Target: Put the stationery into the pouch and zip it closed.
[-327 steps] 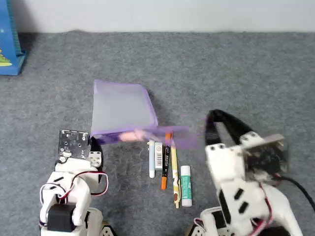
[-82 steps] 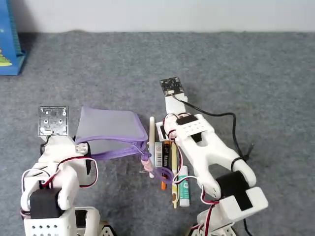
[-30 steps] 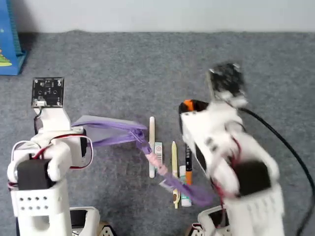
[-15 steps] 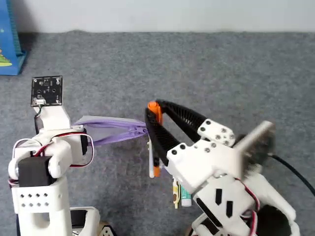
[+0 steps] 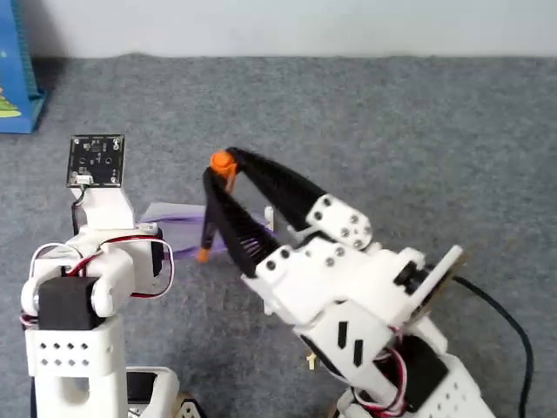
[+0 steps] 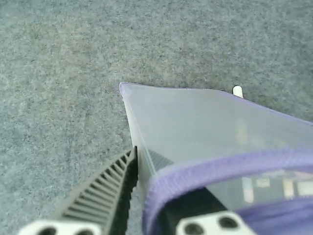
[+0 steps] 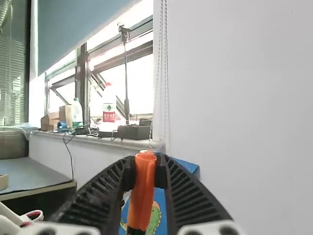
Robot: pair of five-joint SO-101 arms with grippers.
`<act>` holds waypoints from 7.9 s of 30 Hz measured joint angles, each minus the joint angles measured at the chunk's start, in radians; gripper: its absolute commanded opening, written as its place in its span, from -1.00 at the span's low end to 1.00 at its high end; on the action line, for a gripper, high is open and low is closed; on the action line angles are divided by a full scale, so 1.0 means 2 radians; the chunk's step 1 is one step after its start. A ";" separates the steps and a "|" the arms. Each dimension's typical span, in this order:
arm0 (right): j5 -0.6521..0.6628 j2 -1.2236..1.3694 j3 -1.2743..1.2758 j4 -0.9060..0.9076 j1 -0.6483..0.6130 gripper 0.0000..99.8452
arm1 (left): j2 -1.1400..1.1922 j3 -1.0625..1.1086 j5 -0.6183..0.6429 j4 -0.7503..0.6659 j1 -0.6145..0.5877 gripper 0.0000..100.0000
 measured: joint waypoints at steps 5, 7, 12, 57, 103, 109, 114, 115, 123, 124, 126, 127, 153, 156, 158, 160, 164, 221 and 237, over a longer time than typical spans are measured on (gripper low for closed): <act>0.018 0.012 0.035 -0.067 -0.003 -0.98 | 0.000 0.000 0.000 0.000 0.000 -0.98; 0.038 0.044 0.058 -0.095 -0.004 -0.98 | 0.000 0.000 0.000 0.000 0.000 -0.98; 0.079 0.063 0.127 -0.153 -0.006 -0.96 | 0.000 0.000 0.000 0.001 0.000 -0.98; -0.084 0.598 -0.122 0.329 0.163 -0.68 | 0.000 0.025 -0.010 0.001 -0.108 -0.98; -0.065 0.518 -0.190 0.441 0.167 -0.98 | 0.000 0.025 -0.010 0.001 -0.108 -0.98; -0.025 0.347 -0.190 0.473 0.148 -0.98 | 0.000 0.025 -0.010 0.001 -0.108 -0.98; -0.021 0.236 -0.190 0.476 0.109 -0.98 | 0.000 0.025 -0.010 0.001 -0.108 -0.98; -0.021 0.218 -0.190 0.476 0.100 -0.98 | 0.000 0.025 -0.010 0.001 -0.108 -0.98; -0.021 0.114 -0.188 0.447 0.018 -0.98 | 0.000 0.025 -0.010 0.001 -0.108 -0.98; -0.021 0.104 -0.182 0.431 0.012 -0.98 | 0.000 0.025 -0.010 0.001 -0.108 -0.98; -0.021 0.085 -0.162 0.397 0.002 -0.98 | 0.000 0.025 -0.010 0.001 -0.108 -0.98; -0.018 0.077 -0.150 0.377 -0.002 -0.98 | 0.000 0.025 -0.010 0.001 -0.108 -0.98; 0.089 0.018 0.196 -0.212 -0.070 -0.98 | 0.000 0.025 -0.010 -0.005 -0.082 -0.98; 0.107 0.055 0.212 -0.263 -0.071 -0.98 | 0.000 0.025 -0.010 -0.005 -0.082 -0.98; 0.117 0.081 0.222 -0.294 -0.070 -0.98 | 0.000 0.025 -0.010 -0.005 -0.082 -0.98; 0.122 0.101 0.236 -0.319 -0.070 -0.98 | 0.000 0.025 -0.010 -0.005 -0.082 -0.98; 0.124 0.117 0.258 -0.344 -0.070 -0.97 | 0.000 0.025 -0.010 -0.005 -0.082 -0.98; -0.129 0.500 0.045 0.263 0.175 -0.56 | 0.000 0.038 -0.010 -0.005 -0.082 -0.98; -0.173 0.512 0.012 0.326 0.141 -0.56 | 0.000 0.038 -0.010 -0.005 -0.082 -0.98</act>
